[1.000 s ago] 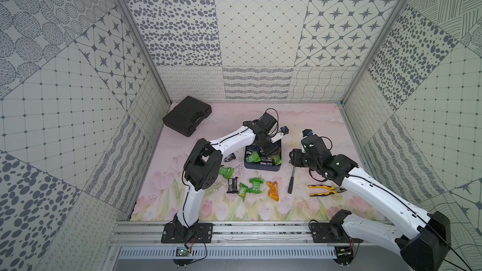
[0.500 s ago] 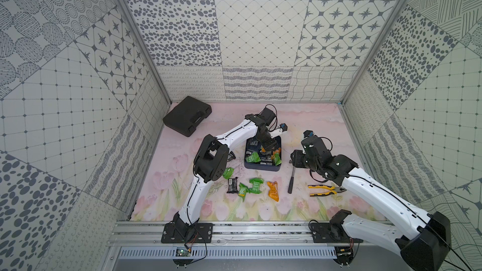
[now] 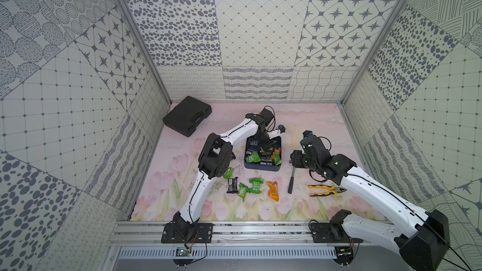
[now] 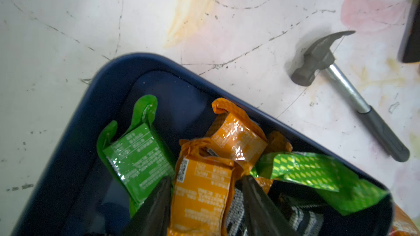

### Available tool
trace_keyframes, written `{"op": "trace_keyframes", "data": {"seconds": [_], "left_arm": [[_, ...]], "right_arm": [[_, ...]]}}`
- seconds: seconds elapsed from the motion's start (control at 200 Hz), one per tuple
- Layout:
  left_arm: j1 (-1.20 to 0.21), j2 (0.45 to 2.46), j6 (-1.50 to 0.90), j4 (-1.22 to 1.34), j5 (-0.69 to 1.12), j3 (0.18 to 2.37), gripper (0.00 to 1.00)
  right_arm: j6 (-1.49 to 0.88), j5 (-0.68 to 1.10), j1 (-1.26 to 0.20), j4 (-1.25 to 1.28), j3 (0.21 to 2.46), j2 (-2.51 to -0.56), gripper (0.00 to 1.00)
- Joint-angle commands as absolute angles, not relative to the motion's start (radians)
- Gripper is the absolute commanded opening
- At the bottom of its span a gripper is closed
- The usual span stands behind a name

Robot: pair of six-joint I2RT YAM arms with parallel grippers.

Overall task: Take the cookies out of the storage box
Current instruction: Pick up the cookie from the storage box.

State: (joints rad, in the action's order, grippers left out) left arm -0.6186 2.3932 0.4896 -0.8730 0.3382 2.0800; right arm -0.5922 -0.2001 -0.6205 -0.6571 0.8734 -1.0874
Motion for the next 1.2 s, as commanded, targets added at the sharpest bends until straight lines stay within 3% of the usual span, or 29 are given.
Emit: {"op": "trace_keyframes", "data": {"seconds": [0.0, 0.375, 0.54, 0.775, 0.935, 1.195], "left_arm": [[-0.614, 2.419, 0.508, -0.941, 0.377, 2.088, 0.48], [-0.613, 2.378, 0.500, -0.924, 0.345, 2.091, 0.19], [-0.613, 2.293, 0.428, -0.877, 0.337, 2.044, 0.17], [-0.612, 2.037, 0.230, -0.632, 0.310, 1.752, 0.15], [-0.592, 1.831, 0.025, -0.490, 0.189, 1.497, 0.13], [-0.422, 1.506, -0.282, -0.374, 0.066, 1.063, 0.16]], "right_arm": [[-0.597, -0.214, -0.618, -0.652, 0.906, -1.095, 0.47], [-0.597, -0.216, -0.618, -0.652, 0.918, -1.102, 0.46], [-0.597, -0.216, -0.617, -0.652, 0.915, -1.092, 0.46], [-0.586, -0.216, -0.616, -0.652, 0.916, -1.094, 0.46], [-0.566, -0.195, -0.618, -0.652, 0.938, -1.126, 0.46], [-0.551, -0.143, -0.618, -0.612, 0.971, -1.198, 0.46]]}}
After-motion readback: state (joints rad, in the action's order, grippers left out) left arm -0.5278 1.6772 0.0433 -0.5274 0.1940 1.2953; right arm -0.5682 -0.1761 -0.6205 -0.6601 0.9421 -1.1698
